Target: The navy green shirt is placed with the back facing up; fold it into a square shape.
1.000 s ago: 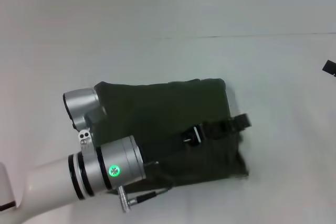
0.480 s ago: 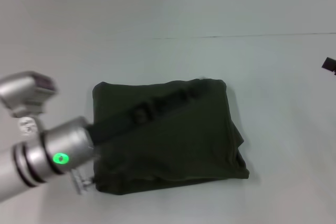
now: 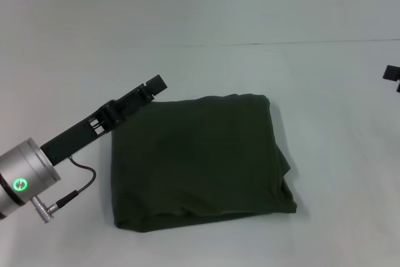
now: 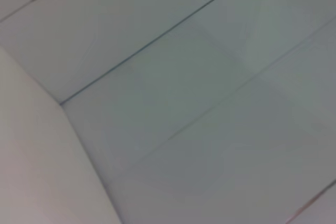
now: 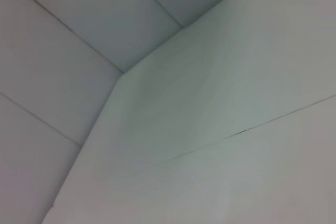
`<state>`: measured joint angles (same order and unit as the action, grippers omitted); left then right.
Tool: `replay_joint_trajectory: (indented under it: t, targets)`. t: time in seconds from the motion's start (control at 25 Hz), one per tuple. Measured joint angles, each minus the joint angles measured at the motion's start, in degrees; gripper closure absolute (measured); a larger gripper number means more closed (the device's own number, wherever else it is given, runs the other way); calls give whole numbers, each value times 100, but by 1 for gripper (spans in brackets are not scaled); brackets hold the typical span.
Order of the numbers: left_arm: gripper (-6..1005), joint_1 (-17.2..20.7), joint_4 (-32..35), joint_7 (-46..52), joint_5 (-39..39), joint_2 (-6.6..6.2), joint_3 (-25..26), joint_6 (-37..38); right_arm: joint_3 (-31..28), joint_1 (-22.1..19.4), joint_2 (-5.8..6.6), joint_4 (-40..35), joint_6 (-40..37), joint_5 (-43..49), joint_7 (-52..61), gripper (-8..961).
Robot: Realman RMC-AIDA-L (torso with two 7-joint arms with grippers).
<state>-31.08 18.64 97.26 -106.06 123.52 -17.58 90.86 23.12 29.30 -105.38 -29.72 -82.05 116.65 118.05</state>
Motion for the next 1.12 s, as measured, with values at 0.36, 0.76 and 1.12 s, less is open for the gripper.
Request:
replay_joint_trajectory:
  t: [0.36, 0.76, 1.12]
  targets:
    - [33, -57, 77, 79, -50, -52, -142, -1107, 135, 153, -52, 11, 49, 5, 73, 52]
    - [33, -158, 502, 84, -79, -102, -663, -2430, 125, 135, -133, 59, 130, 3, 87, 52]
    - [34, -205, 694, 61, -81, -74, -1353, -3340, 139, 103, -222, 79, 261, 7, 123, 52]
